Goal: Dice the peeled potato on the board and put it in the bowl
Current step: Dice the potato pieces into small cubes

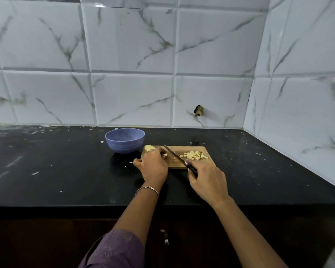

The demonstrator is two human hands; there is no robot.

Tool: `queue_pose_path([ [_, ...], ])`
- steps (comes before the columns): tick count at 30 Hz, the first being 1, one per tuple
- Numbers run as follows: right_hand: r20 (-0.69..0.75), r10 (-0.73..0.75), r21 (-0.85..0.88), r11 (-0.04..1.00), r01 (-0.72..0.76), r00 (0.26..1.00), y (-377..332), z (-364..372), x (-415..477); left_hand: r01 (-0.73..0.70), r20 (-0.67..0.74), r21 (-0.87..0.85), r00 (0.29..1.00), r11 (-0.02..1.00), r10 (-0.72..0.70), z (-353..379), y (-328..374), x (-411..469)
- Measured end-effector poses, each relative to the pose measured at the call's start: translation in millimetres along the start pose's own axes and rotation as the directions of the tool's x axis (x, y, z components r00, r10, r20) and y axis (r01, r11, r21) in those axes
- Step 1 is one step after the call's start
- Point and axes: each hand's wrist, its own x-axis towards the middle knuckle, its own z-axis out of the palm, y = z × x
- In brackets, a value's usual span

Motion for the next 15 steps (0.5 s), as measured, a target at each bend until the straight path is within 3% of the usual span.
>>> queue_pose_path([
  [5, 0.012, 0.007, 0.027, 1.0, -0.007, 1.0, 6, -5, -9, 0.053, -0.004, -0.069, 0.999, 0.996, -0.054, -2, -5, -3],
  [15, 0.029, 0.026, 0.047, 0.999, -0.027, 0.999, 16, -12, -14, -0.024, 0.06, -0.035, 0.998, 0.999, 0.026, -1, -4, -3],
])
